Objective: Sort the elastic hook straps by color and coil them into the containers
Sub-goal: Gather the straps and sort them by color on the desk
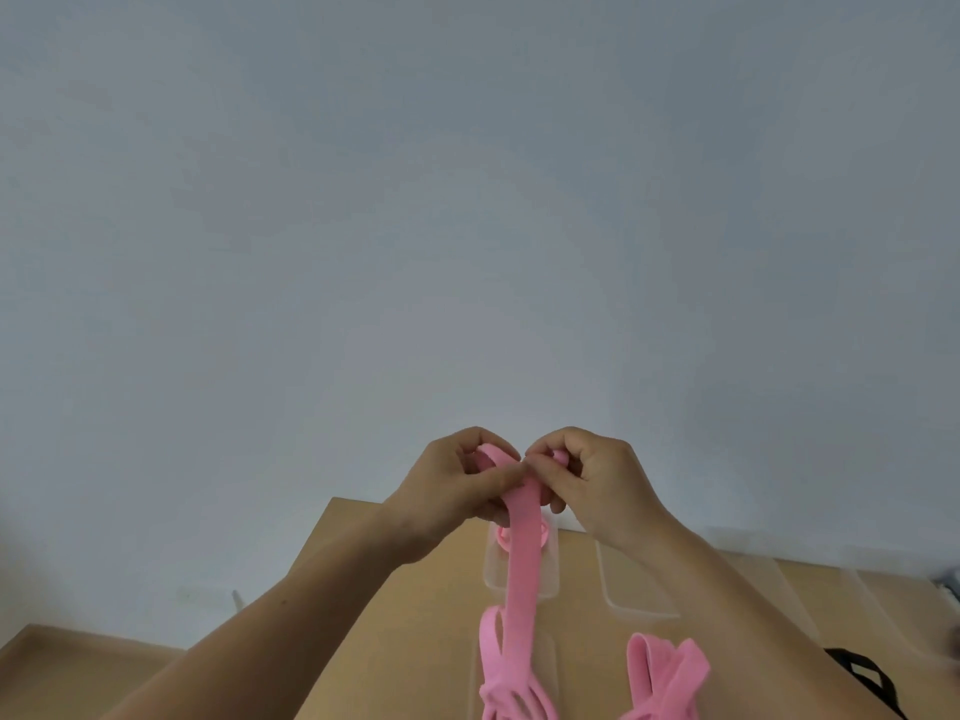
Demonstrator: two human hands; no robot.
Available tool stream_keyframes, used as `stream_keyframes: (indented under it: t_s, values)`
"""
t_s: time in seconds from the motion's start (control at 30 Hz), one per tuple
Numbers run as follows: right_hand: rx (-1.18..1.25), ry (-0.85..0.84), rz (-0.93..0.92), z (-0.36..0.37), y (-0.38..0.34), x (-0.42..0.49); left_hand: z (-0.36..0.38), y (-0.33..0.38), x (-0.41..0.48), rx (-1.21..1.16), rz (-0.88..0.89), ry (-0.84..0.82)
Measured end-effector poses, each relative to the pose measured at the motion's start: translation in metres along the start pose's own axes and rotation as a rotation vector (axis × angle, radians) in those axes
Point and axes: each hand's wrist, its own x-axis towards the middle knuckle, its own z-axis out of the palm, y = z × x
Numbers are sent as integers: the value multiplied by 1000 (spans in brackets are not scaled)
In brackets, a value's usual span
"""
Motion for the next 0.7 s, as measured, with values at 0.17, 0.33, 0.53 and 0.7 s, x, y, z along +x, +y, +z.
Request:
stream_keyframes:
  t_s: [0.17,0.33,0.53,0.7]
  values:
    - [7,-70,22,-5,1,1,1,-4,4,-42,30,97]
    - [-44,-35,-46,-2,7,3,-1,-3,3,-93,-10,58]
    - [-156,40,-175,14,13,1,-5,4,3,-161,-135,11]
    - [-62,-8,-131,12,12,1,-10,-3,4,-21,-40,112]
